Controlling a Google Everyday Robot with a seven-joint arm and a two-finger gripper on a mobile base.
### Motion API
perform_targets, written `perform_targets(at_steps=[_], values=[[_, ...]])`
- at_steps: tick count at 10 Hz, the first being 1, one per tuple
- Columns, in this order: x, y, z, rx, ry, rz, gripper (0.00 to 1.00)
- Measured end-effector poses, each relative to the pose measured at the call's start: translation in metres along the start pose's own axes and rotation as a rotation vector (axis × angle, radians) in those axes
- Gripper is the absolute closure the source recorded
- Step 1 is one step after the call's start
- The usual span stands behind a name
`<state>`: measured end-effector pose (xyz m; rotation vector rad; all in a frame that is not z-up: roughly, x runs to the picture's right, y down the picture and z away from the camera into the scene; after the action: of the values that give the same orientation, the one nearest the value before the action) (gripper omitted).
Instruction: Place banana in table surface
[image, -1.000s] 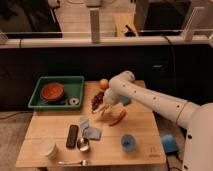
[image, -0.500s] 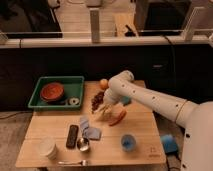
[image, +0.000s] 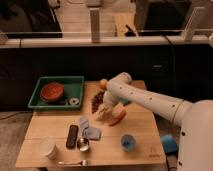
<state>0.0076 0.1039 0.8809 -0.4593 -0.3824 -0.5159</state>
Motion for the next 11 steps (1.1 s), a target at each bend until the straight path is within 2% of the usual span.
perform_targets(at_steps=[3, 6, 9, 11], values=[[0.0, 0.002, 0.01, -0.048, -0.006, -0.02, 0.48], [-0.002, 0.003, 0.011, -0.082, -0.007, -0.046, 0.21], [0.002, 0.005, 0.005, -0.1, 0.017, -0.009, 0.2], [0.009, 0.007, -0.001, -0.098, 0.028, 0.026, 0.2]])
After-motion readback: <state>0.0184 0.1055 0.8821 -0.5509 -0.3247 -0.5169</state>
